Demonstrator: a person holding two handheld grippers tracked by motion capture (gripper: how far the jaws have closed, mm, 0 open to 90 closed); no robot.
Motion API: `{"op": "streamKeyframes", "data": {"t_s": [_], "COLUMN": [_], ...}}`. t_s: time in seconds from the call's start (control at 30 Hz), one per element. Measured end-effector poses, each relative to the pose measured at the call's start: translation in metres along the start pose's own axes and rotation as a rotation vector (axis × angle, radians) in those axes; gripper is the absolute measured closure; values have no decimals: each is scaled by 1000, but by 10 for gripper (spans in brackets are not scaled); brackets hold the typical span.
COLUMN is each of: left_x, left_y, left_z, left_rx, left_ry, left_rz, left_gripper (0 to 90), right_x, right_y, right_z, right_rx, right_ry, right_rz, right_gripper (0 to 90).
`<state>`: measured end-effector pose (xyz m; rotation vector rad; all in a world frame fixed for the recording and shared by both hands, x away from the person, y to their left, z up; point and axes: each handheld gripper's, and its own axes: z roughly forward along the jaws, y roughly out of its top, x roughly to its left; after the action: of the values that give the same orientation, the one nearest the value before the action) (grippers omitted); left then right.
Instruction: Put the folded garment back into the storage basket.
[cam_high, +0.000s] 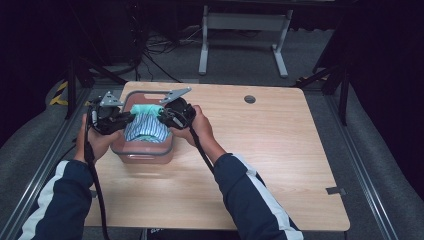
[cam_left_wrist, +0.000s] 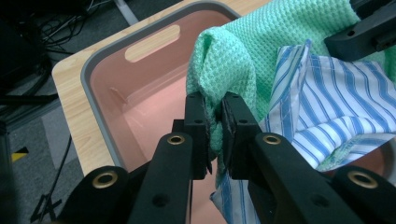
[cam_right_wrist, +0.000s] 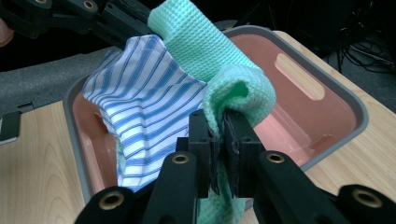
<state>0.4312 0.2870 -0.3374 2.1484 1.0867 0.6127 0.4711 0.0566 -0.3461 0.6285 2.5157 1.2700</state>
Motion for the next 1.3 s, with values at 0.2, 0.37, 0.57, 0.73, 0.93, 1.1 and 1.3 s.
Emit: {"op": "streamKeyframes", "data": {"t_s": [0.2, 0.37, 0.57, 0.73, 0.93, 1.1, 1.3], "left_x": [2, 3, 2, 3, 2, 2, 2], "left_y": [-6, -8, -15, -20, -22, -23, -25], "left_z": [10, 16, 23, 28, 34, 36, 36], "left_rx": [11, 30, 53, 70, 83, 93, 104], "left_ry": [6, 12, 32, 31, 41, 45, 47], "left_rz": [-17, -2, 7, 14, 26, 14, 0], "left_gripper": [818, 817, 817, 814, 809, 761, 693], "right_x": [-2, -3, -1, -1, -1, -1, -4], "right_y": [-5, -10, -15, -20, -21, -24, -26], "right_z": [13, 23, 34, 41, 45, 49, 48], "right_rx": [18, 36, 55, 74, 80, 101, 113], "right_ry": [7, 16, 24, 27, 26, 12, 5], "right_rz": [15, 28, 31, 34, 38, 38, 52], "right_gripper": [820, 818, 816, 812, 806, 776, 737]}}
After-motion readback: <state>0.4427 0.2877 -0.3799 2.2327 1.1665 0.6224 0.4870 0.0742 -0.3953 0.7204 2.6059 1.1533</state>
